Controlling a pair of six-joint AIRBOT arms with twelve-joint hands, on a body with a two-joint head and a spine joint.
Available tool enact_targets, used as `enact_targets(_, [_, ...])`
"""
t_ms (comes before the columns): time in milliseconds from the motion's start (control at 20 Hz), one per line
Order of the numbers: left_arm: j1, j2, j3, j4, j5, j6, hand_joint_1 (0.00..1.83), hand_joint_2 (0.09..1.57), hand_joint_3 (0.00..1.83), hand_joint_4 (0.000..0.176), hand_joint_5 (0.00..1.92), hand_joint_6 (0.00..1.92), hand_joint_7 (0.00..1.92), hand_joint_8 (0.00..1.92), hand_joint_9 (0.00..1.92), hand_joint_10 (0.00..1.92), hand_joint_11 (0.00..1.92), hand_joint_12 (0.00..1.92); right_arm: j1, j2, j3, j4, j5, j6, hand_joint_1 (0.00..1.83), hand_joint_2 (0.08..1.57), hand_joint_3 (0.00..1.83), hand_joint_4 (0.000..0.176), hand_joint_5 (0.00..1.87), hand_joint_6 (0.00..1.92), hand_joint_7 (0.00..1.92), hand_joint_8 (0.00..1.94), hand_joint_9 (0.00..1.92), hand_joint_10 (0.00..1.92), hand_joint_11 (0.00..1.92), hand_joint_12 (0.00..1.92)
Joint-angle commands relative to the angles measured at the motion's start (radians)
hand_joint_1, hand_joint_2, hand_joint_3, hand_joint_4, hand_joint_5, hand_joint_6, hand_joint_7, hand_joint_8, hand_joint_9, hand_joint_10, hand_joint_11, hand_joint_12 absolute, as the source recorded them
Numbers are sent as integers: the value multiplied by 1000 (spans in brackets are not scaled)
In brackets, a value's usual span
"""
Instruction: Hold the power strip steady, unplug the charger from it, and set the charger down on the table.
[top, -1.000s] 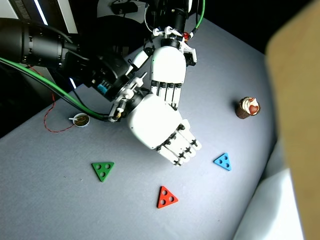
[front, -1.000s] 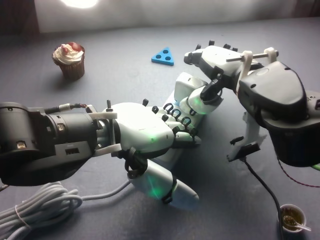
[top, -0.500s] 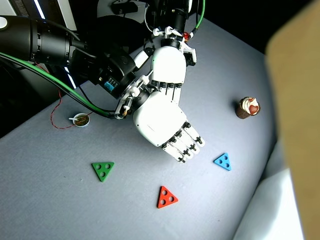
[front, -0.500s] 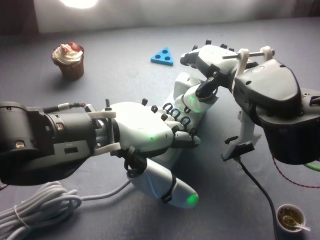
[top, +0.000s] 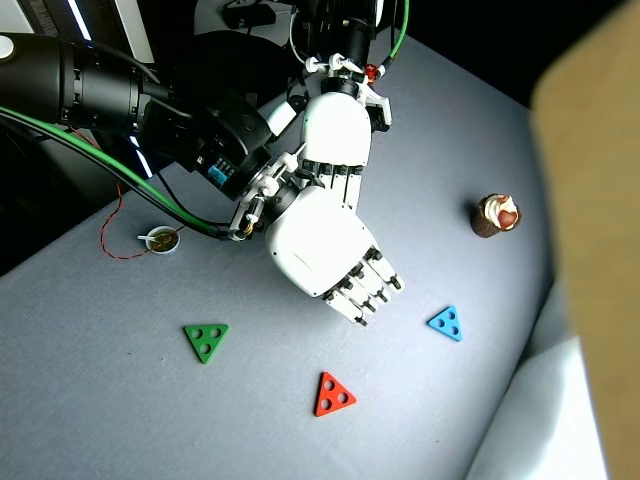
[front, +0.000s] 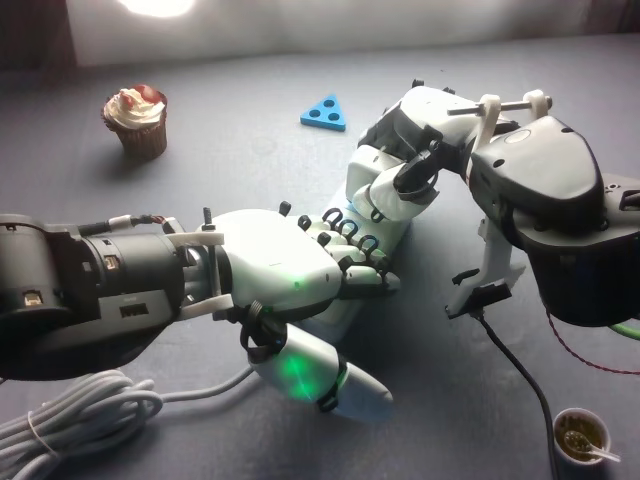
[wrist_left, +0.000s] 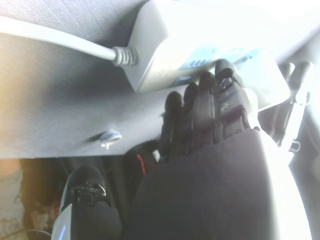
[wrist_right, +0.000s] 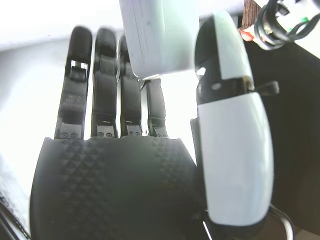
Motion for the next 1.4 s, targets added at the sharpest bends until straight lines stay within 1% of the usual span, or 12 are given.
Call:
enact_targets(0, [3, 1, -4, -5, -41, -7, 0, 993, 0, 0, 132, 0, 141, 0, 121, 0, 78, 62, 1, 12, 3, -69, 35, 9, 1368, 1005, 3, 0, 1120, 602, 1425, 56, 1177, 682, 958, 781])
enact_targets(50, [4, 2, -3, -5, -42, -7, 0, 993, 0, 0, 132, 0, 141, 0, 121, 0, 78, 62, 1, 12, 3, -69, 35, 9, 1368, 1005, 3, 0, 1120, 602, 1425, 56, 1177, 682, 958, 781])
enact_targets(150, [4, 3, -2, -5, -42, -8, 0, 1003, 3, 0, 133, 0, 142, 2, 122, 0, 79, 61, 1, 12, 4, -69, 35, 9, 1390, 1039, 0, 0, 1035, 809, 1233, 470, 1109, 894, 905, 915])
enact_targets(250, [4, 4, -1, -5, -43, -8, 0, 995, 0, 0, 142, 4, 151, 5, 132, 4, 79, 61, 0, 12, 4, -83, 35, 9, 1258, 1051, 0, 0, 1040, 860, 1246, 547, 1226, 206, 922, 887])
enact_targets(350, [4, 5, 1, -6, -44, -9, 0, 1005, 4, 0, 139, 2, 147, 2, 135, 5, 85, 63, 0, 13, 3, -94, 35, 9, 1254, 1047, 0, 0, 1054, 831, 1252, 549, 1290, 44, 924, 868])
enact_targets(900, [30, -9, 8, -8, -59, -65, 0, 1000, 0, 0, 150, 4, 151, 5, 135, 4, 100, 65, 21, 31, 0, -201, 46, 33, 1258, 1041, 0, 0, 1076, 771, 1257, 563, 1311, 1, 914, 870])
enact_targets(950, [30, -9, 8, -8, -59, -65, 0, 1000, 0, 0, 155, 5, 157, 7, 136, 5, 97, 64, 21, 31, -1, -201, 49, 33, 1367, 1016, 0, 0, 1107, 677, 1410, 134, 1197, 684, 909, 859])
enact_targets(1000, [30, -8, 8, -8, -59, -65, 0, 997, 0, 0, 151, 3, 151, 4, 127, 0, 88, 60, 21, 32, -1, -201, 54, 33, 1389, 1010, 0, 0, 1111, 672, 1436, 47, 1177, 817, 910, 856])
enact_targets(1100, [30, -8, 8, -8, -61, -65, 0, 995, 0, 0, 143, 0, 140, 0, 118, 0, 85, 58, 22, 39, -4, -229, 59, 32, 1271, 1021, 0, 0, 1116, 727, 1371, 296, 1236, 165, 935, 772])
enact_targets(1250, [29, -7, 8, -8, -63, -65, 0, 998, 0, 0, 141, 4, 140, 4, 114, 3, 90, 59, 20, 77, -31, -322, 69, 32, 1258, 1039, 4, 0, 1068, 796, 1265, 532, 1299, 8, 944, 761])
enact_targets(1300, [28, -7, 8, -8, -65, -65, 0, 999, 0, 0, 138, 2, 142, 5, 121, 5, 97, 62, 20, 93, -41, -349, 69, 26, 1368, 1017, 1, 0, 1088, 707, 1402, 141, 1202, 680, 939, 763])
enact_targets(1350, [26, -6, 8, -8, -65, -65, 0, 999, 0, 0, 142, 3, 139, 3, 117, 3, 101, 63, 16, 108, -51, -394, 69, 1, 1391, 1028, 0, 0, 1060, 751, 1320, 288, 1127, 875, 917, 803])
